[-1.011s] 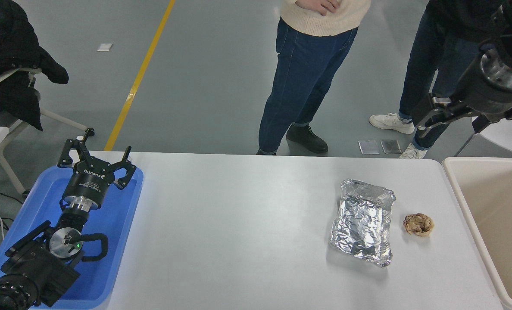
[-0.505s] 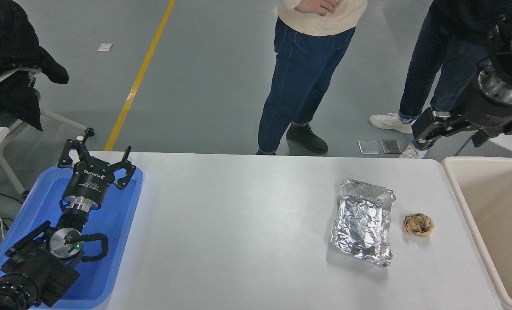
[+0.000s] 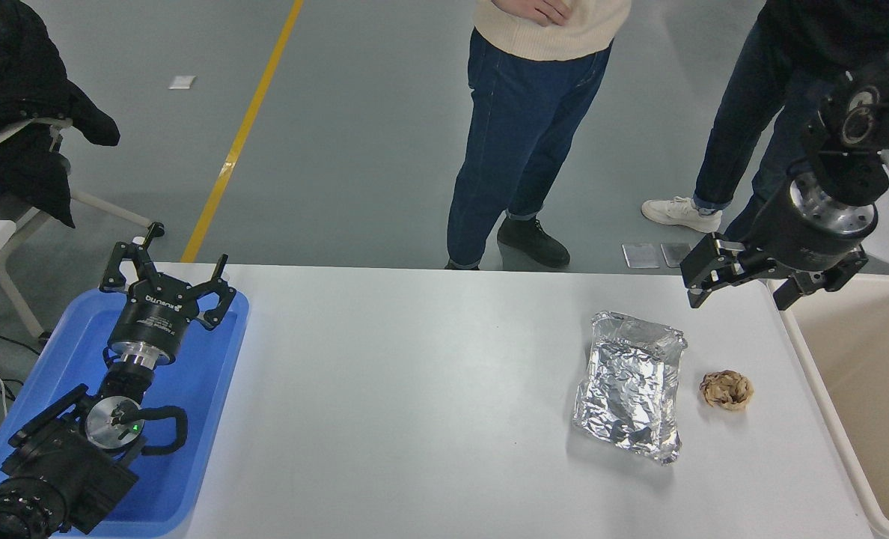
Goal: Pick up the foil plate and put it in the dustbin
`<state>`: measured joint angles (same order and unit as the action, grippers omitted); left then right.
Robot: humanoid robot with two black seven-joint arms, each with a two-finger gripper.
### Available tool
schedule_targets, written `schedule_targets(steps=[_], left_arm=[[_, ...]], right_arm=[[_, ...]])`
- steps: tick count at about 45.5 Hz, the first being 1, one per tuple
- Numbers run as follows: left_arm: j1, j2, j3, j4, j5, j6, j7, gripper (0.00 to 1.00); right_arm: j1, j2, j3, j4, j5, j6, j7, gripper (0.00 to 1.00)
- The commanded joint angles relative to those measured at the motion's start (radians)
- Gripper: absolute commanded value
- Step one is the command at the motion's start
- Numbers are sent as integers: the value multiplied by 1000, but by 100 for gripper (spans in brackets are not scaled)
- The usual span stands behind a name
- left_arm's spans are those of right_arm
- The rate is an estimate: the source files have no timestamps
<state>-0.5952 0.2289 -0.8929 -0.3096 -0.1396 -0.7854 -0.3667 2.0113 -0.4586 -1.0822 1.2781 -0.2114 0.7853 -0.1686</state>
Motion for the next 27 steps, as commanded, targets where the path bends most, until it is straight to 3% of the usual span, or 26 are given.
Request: schedule_targets(steps=[1,5,18,27], left_arm=[[0,1,0,0,0,0,0,100],[0,0,0,0,0,0,2,100],[0,0,0,0,0,0,2,100],[0,0,0,0,0,0,2,100]], right_arm=[[-86,-3,-16,-13,144,0,-2,100],[-146,-6,-25,-17,194,-89,-2,100],[-361,1,39,-77,179,-501,-2,100],[-448,41,54,-174,175,-552,-3,100]])
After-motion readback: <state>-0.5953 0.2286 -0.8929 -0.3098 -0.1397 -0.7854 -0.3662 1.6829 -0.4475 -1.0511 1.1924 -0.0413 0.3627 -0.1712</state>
